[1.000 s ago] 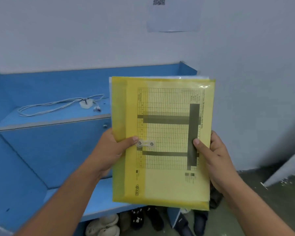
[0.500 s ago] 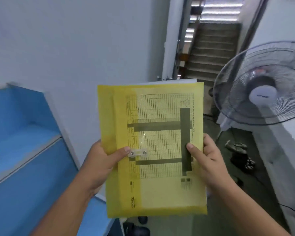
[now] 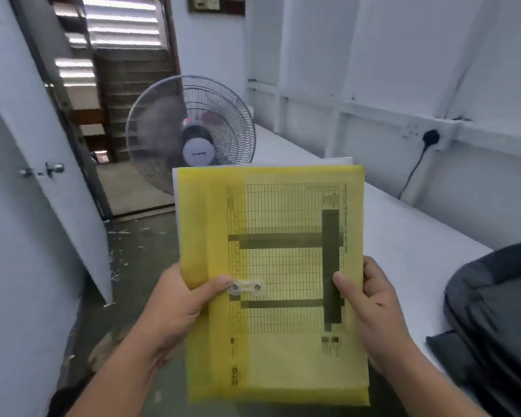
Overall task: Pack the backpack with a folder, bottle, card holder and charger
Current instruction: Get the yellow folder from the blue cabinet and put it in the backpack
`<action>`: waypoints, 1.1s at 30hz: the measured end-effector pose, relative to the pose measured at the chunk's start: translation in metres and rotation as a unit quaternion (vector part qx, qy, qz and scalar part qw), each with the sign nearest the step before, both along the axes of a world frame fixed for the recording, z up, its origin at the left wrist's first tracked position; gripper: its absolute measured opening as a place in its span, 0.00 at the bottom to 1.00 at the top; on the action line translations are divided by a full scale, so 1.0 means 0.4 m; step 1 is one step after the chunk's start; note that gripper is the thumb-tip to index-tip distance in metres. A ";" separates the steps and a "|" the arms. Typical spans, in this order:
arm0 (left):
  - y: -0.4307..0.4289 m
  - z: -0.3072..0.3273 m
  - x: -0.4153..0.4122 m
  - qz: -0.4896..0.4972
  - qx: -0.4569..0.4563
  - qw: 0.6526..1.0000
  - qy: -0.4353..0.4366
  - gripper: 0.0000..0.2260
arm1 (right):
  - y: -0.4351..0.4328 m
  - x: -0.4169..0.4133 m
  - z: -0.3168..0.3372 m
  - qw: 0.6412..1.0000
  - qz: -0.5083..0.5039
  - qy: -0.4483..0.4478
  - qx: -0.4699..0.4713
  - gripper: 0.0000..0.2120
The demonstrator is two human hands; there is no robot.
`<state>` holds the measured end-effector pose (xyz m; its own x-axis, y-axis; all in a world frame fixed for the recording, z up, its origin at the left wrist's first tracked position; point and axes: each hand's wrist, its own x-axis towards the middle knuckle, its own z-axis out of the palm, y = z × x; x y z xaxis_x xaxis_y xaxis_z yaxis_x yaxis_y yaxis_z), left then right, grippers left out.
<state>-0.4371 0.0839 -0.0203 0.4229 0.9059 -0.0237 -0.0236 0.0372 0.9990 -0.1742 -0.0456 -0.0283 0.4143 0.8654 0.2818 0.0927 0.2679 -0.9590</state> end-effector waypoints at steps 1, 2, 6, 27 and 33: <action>-0.011 0.001 0.055 -0.024 0.001 1.000 -0.001 0.28 | -0.041 0.040 -0.004 1.000 -0.025 0.004 0.002 0.08; -0.025 0.001 0.110 -0.046 0.002 0.999 -0.002 0.26 | -0.083 0.077 -0.006 0.999 -0.047 0.012 0.003 0.08; -0.071 -0.034 0.289 -0.122 -0.018 0.992 -0.011 0.25 | -0.240 0.175 -0.024 0.992 -0.119 0.029 0.002 0.09; -0.103 -0.189 0.730 -0.534 -0.115 0.834 0.081 0.25 | -0.489 0.067 -0.169 0.848 -0.504 0.168 0.001 0.11; -0.102 -0.219 0.767 -0.558 -0.135 0.814 0.090 0.27 | -0.547 0.072 -0.158 0.865 -0.468 0.175 -0.040 0.15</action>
